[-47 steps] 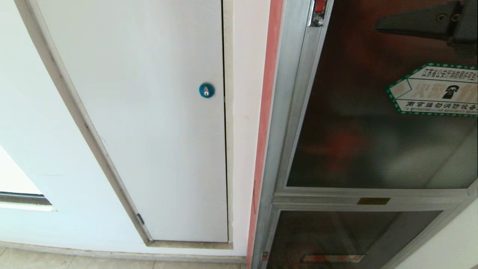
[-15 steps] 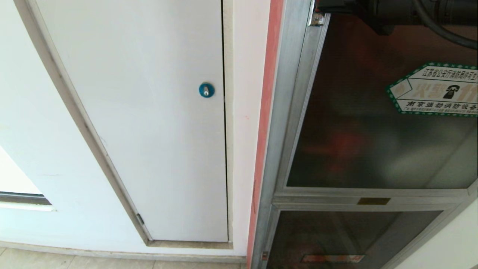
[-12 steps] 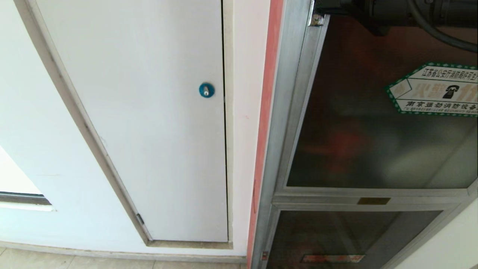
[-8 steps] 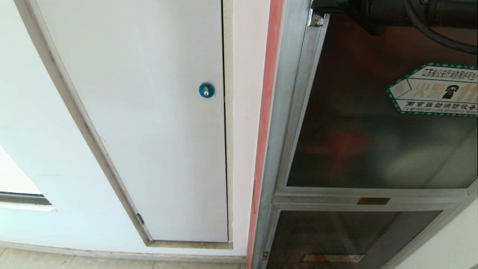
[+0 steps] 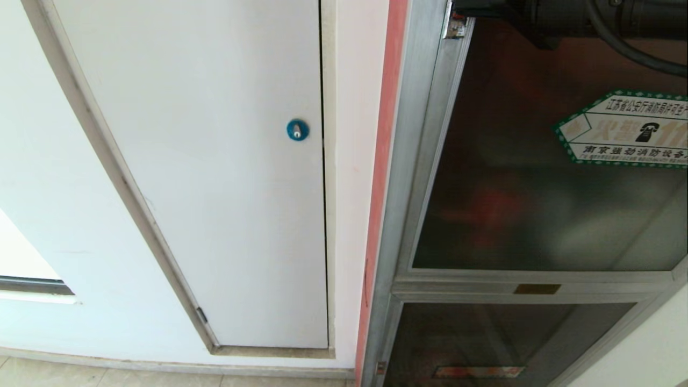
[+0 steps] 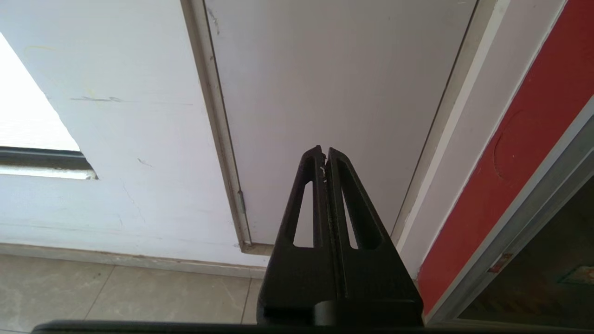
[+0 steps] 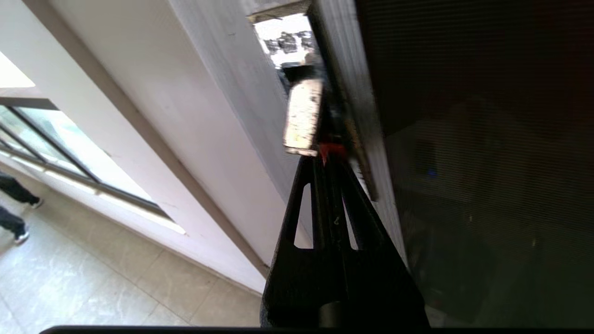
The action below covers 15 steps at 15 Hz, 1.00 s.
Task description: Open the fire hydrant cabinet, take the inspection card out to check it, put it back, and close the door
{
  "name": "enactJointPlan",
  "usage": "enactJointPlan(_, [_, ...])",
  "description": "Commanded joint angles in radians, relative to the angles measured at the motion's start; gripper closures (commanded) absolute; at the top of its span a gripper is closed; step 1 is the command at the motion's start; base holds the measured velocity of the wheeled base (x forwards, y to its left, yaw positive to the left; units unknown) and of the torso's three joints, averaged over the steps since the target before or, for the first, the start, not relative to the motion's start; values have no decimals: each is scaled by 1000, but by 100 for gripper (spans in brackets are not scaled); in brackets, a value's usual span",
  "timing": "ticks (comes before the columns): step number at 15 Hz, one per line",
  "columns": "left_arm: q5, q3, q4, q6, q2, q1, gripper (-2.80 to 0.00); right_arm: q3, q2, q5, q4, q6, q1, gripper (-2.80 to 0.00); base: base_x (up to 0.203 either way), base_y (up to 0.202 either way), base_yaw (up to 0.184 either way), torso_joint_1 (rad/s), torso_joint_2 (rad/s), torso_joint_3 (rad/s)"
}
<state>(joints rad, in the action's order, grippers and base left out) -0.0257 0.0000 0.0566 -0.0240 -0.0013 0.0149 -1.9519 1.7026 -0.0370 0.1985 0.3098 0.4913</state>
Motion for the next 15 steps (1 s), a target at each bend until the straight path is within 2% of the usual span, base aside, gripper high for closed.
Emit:
enactJointPlan(1, [0,20,0,-1,1,0,0,7,0,-1,4,3,-2,0,0,0,0,0,0,0])
enactJointPlan(15, [0,20,1,-1,1,0,0,11,3,-11,0,9,-19,0,0,0,0,0,0,0])
